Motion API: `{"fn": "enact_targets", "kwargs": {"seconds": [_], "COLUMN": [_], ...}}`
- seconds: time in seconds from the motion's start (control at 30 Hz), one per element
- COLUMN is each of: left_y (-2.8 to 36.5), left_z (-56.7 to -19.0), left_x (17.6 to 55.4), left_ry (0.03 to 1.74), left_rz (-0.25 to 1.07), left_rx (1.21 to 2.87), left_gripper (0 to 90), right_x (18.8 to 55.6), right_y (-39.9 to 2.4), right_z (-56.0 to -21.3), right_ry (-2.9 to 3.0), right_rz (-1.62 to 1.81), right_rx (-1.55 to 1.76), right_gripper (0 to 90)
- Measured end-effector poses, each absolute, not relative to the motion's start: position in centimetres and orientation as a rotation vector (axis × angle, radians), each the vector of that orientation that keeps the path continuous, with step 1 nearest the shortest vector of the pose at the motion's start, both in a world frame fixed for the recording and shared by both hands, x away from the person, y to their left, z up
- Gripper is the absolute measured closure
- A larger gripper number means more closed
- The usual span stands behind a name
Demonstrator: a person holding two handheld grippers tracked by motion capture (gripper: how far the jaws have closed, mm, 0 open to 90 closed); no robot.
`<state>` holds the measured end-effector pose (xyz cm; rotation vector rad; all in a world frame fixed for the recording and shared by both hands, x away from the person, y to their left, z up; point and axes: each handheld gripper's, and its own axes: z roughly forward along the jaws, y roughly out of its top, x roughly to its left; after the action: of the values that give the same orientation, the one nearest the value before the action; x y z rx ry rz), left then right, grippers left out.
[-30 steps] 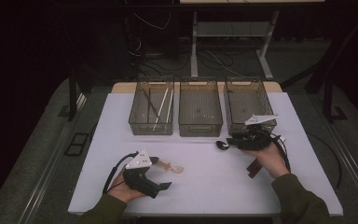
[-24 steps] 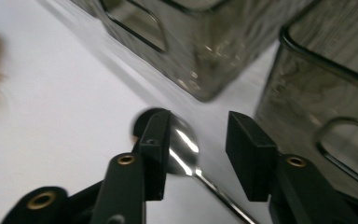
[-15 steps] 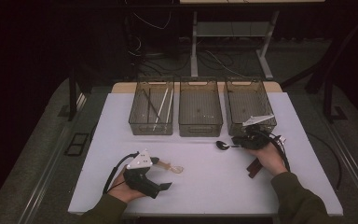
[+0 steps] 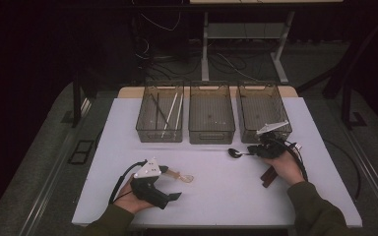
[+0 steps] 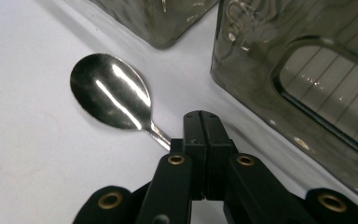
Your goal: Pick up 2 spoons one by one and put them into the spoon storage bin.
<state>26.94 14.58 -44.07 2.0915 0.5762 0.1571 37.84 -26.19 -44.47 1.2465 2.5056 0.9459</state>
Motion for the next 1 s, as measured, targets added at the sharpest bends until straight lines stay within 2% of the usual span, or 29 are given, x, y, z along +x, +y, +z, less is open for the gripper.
{"fn": "enact_targets", "kwargs": {"seconds": [0.4,0.63,0.77,1.0], "left_y": [14.6,14.5,14.5,14.5], "left_z": [-44.1,-44.1,-44.1,-44.1], "left_x": [26.9,26.9,27.0,26.9], "left_ry": [0.574,0.574,0.575,0.575], "left_rz": [0.159,0.156,0.157,0.156], "left_rx": [2.092,2.093,2.095,2.095], "left_gripper": [0.0,0.0,0.0,0.0], "right_x": [37.4,37.6,37.6,37.4], "right_y": [-26.5,-29.8,-30.3,-28.0], "right_z": [-44.0,-43.4,-43.4,-43.4], "right_ry": [2.526,2.431,2.434,2.509], "right_rz": [0.866,0.866,0.918,1.131], "right_rx": [1.229,1.331,1.357,1.257], "right_gripper": [90.0,90.0,90.0,66.2]}}
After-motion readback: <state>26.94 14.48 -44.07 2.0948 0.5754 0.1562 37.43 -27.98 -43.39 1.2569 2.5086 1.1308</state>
